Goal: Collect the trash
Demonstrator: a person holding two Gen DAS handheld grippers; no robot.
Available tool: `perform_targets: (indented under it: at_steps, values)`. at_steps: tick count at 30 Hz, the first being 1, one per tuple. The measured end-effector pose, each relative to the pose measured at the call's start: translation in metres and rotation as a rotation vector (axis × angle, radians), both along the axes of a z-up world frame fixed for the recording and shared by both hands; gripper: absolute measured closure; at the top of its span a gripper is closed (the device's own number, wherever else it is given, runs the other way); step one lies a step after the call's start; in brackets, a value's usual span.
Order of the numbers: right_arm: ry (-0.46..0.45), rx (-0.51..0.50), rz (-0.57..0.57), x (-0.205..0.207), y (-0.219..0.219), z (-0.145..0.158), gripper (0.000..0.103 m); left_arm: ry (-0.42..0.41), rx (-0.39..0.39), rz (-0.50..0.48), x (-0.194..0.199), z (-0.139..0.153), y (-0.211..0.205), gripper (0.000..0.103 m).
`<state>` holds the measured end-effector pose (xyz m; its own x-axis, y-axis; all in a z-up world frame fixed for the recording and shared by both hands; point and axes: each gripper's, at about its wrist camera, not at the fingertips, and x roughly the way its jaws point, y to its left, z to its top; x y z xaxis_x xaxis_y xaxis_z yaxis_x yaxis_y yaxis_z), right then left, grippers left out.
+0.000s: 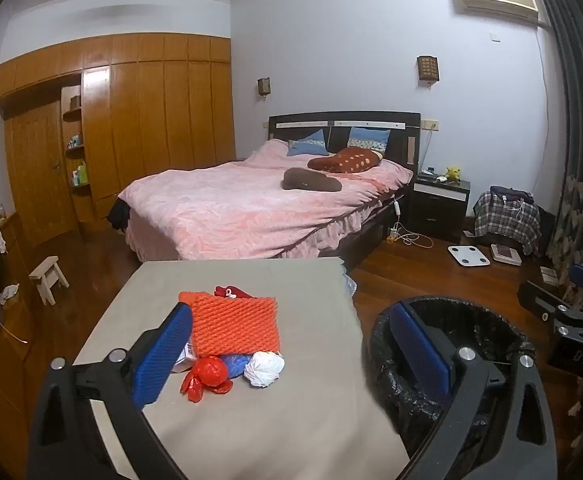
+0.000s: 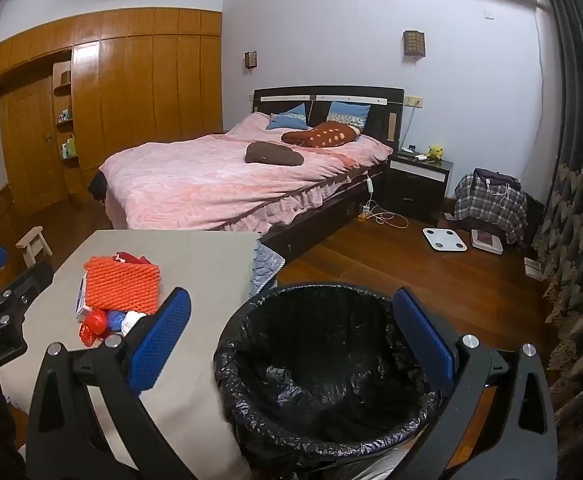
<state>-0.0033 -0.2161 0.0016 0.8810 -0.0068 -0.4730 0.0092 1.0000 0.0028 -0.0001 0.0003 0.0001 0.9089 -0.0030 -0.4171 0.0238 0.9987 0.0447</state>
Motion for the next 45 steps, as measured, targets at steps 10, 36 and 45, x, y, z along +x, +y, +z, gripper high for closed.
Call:
perform_targets:
  at_steps: [10,36,45]
  values:
    - [0.003,-0.004,0.002,0.0000,0.0006,0.0000,0.005,0.002,0.003,-0.001,0.0003,0.0000,-0.0002,0.006]
    - [0.003,-0.008,0.000,0.0008,0.0003,0.0010,0.005,0.008,0.003,-0.003,0.0028,0.0014,0.0052,0.006]
    - [0.004,-0.009,-0.001,0.0012,0.0008,0.0006,0.005,0.008,0.002,0.000,0.0022,0.0006,0.0037,0.006]
